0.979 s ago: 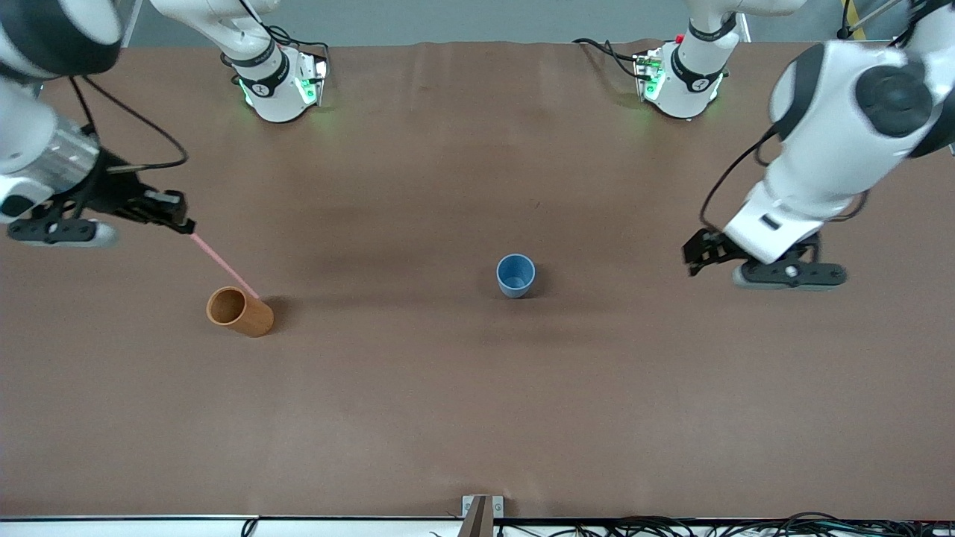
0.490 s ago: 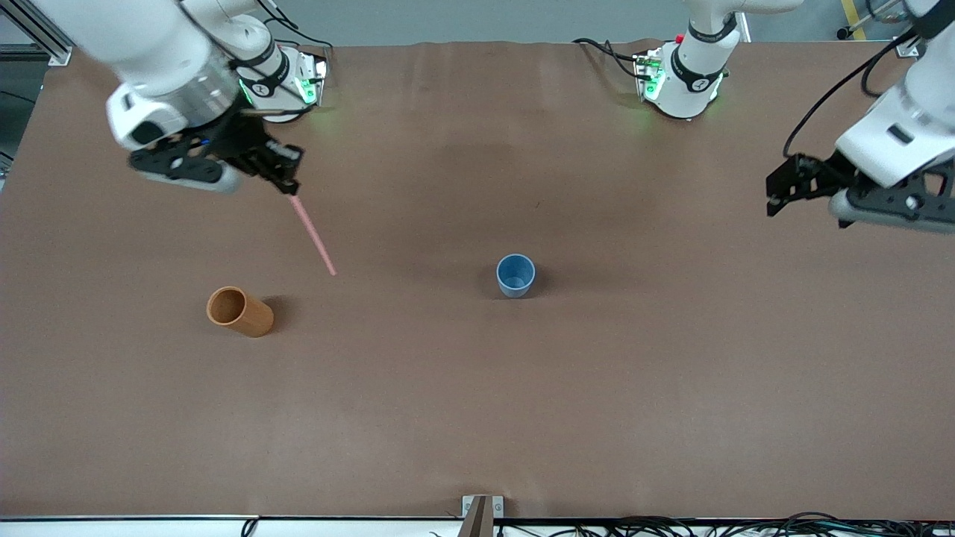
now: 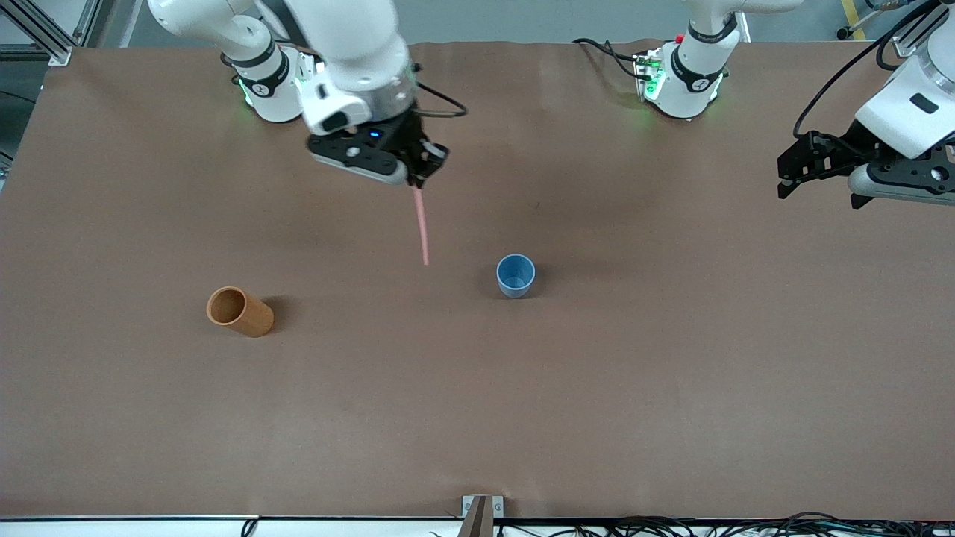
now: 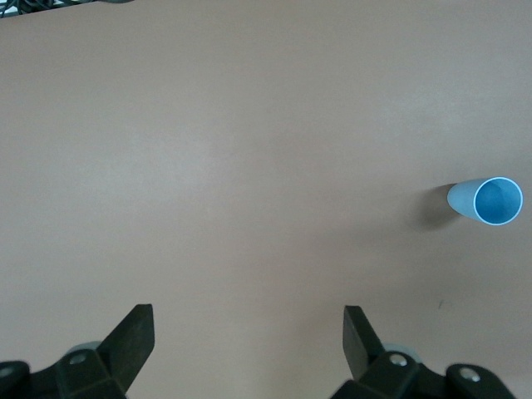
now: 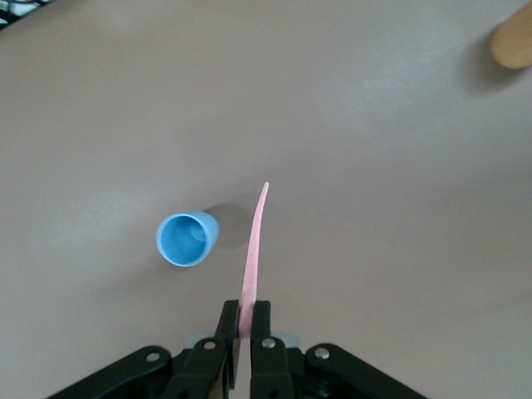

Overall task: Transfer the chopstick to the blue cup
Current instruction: 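Lift the pink chopstick from the tan cup and carry it over the blue cup, then lower the chopstick into the blue cup and open the right gripper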

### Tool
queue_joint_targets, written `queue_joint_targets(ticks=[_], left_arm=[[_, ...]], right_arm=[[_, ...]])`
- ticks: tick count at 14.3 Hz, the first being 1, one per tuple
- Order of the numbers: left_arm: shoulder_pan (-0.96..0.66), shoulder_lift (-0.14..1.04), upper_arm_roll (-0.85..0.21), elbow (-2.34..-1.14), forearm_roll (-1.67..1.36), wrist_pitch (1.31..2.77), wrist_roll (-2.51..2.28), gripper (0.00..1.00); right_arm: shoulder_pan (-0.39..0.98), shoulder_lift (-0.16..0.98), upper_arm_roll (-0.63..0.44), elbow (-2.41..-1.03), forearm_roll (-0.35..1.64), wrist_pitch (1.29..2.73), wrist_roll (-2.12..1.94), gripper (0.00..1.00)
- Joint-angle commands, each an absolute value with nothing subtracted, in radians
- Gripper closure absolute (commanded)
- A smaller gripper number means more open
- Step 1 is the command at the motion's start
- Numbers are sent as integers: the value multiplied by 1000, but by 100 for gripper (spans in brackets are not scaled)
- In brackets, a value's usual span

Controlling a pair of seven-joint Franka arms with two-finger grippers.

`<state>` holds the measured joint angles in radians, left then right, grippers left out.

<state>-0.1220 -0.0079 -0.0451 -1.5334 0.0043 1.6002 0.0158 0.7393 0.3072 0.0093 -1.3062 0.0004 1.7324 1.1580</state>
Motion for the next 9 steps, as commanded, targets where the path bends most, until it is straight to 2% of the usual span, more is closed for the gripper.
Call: queue_joint_targets(ticks=[1, 4, 9], left_arm=[[-112, 0, -51, -1500, -8, 1582, 6, 0], [-113, 15, -51, -1470, -11, 1578, 6, 0], [-112, 15, -49, -1466, -26, 1555, 6, 0]], right_arm=[[804, 469, -6, -1109, -77, 1709, 1245, 97], [850, 508, -8, -1108, -89, 1818, 1311, 98], [902, 546, -5, -1112, -87, 1848, 1353, 97]])
